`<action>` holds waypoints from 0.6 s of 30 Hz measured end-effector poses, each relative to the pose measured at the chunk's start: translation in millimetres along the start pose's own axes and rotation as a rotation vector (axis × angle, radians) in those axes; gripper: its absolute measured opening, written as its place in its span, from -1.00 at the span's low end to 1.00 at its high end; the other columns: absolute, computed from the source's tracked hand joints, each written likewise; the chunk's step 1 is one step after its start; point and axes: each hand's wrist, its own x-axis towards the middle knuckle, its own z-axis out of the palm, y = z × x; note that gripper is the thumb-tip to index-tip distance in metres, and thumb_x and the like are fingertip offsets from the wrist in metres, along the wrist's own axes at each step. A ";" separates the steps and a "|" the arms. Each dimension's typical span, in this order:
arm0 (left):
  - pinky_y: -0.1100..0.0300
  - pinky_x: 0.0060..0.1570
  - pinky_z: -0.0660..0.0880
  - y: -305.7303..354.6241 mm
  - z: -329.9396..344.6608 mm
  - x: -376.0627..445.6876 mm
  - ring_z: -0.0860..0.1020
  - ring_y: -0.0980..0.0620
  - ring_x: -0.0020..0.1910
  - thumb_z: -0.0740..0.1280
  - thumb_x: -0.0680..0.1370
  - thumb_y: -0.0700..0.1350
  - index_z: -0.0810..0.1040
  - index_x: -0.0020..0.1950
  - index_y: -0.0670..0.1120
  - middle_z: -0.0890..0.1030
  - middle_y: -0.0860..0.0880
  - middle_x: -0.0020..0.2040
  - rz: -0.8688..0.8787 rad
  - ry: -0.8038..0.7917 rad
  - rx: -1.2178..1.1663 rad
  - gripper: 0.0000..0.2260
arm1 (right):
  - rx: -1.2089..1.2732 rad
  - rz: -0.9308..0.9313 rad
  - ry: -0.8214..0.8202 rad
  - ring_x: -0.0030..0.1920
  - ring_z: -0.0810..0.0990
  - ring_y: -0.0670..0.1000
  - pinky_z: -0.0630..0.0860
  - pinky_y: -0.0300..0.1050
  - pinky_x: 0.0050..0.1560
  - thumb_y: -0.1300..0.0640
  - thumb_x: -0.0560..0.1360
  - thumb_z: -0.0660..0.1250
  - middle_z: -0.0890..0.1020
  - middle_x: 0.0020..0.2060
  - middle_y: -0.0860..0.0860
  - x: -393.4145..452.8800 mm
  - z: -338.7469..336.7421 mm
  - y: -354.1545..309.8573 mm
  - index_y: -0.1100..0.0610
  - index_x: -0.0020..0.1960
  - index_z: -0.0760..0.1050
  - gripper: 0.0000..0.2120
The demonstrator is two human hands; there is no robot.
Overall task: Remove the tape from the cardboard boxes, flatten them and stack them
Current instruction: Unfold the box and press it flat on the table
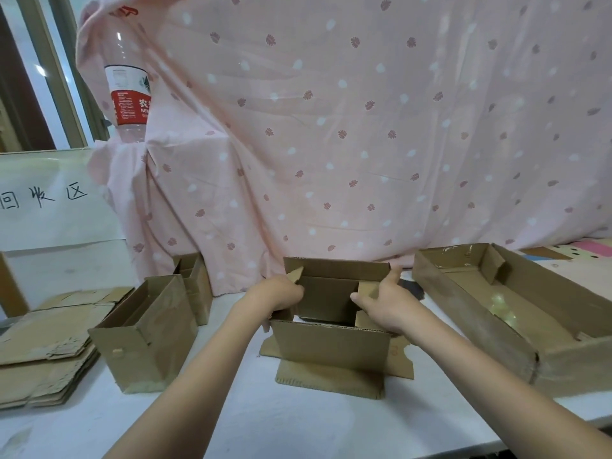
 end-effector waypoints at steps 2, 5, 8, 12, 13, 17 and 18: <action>-0.18 0.03 0.61 -1.3 -1.0 0.2 0.60 -0.37 0.08 0.03 0.69 -0.10 0.19 0.53 -0.20 0.44 -0.26 0.32 -0.006 -0.046 -0.109 -0.58 | -0.009 0.009 -0.007 0.17 0.59 0.20 0.48 -0.05 0.03 -0.16 0.61 0.25 0.63 0.07 0.20 3.7 1.9 -1.2 0.37 0.54 -0.36 -0.01; -0.21 -0.12 0.64 -15.3 -0.9 4.7 0.65 -0.35 -0.03 0.05 0.64 -0.17 0.47 0.30 -0.23 0.60 -0.25 0.15 0.025 -0.088 -0.228 -0.67 | -0.033 0.046 -0.029 -0.07 0.57 0.11 0.44 -0.12 -0.23 -0.05 0.56 0.37 0.50 -0.29 0.04 12.2 -0.9 -0.5 0.39 0.49 0.13 -0.24; -0.16 -0.13 0.65 -28.2 -4.5 0.9 0.68 -0.32 -0.09 0.09 0.59 -0.19 0.58 0.17 -0.25 0.67 -0.30 0.00 0.040 -0.099 -0.418 -0.68 | 0.103 0.040 -0.123 -0.33 0.46 0.01 0.38 -0.22 -0.48 0.11 0.51 0.38 0.47 -0.33 0.04 12.5 -7.2 -0.6 0.25 0.09 0.46 -0.74; -0.15 -0.05 0.64 -43.3 -15.7 -3.4 0.67 -0.31 -0.11 0.08 0.61 -0.24 0.61 0.05 -0.30 0.68 -0.32 -0.08 0.067 -0.058 -0.691 -0.69 | 0.394 0.009 -0.154 -0.31 0.51 -0.01 0.42 -0.26 -0.47 0.19 0.49 0.39 0.54 -0.22 0.06 12.9 -10.5 5.2 0.18 0.03 0.40 -0.80; -0.14 -0.08 0.64 -45.5 -19.0 -5.4 0.68 -0.28 -0.16 0.07 0.63 -0.24 0.61 0.04 -0.29 0.69 -0.29 -0.10 0.070 -0.064 -0.736 -0.69 | 0.428 0.010 -0.125 -0.31 0.51 0.01 0.43 -0.23 -0.42 0.19 0.48 0.39 0.55 -0.23 0.06 14.7 -10.0 7.3 0.19 0.03 0.42 -0.80; -0.16 -0.03 0.64 -49.9 -17.9 -5.5 0.67 -0.25 -0.15 0.05 0.62 -0.25 0.60 0.08 -0.28 0.69 -0.28 -0.10 0.086 -0.035 -0.605 -0.68 | 0.665 0.010 -0.138 -0.45 0.42 0.03 0.43 -0.16 -0.41 0.23 0.52 0.26 0.45 -0.45 0.04 17.3 -17.0 7.7 0.19 -0.22 0.44 -0.85; -0.19 -0.03 0.63 -51.5 -15.1 -5.1 0.65 -0.23 -0.17 0.06 0.61 -0.25 0.61 0.05 -0.26 0.68 -0.27 -0.12 0.088 -0.010 -0.579 -0.68 | 0.766 0.006 -0.164 -0.46 0.44 0.05 0.51 -0.09 -0.38 0.29 0.54 0.20 0.46 -0.46 0.06 17.0 -20.1 6.5 0.19 -0.27 0.42 -0.80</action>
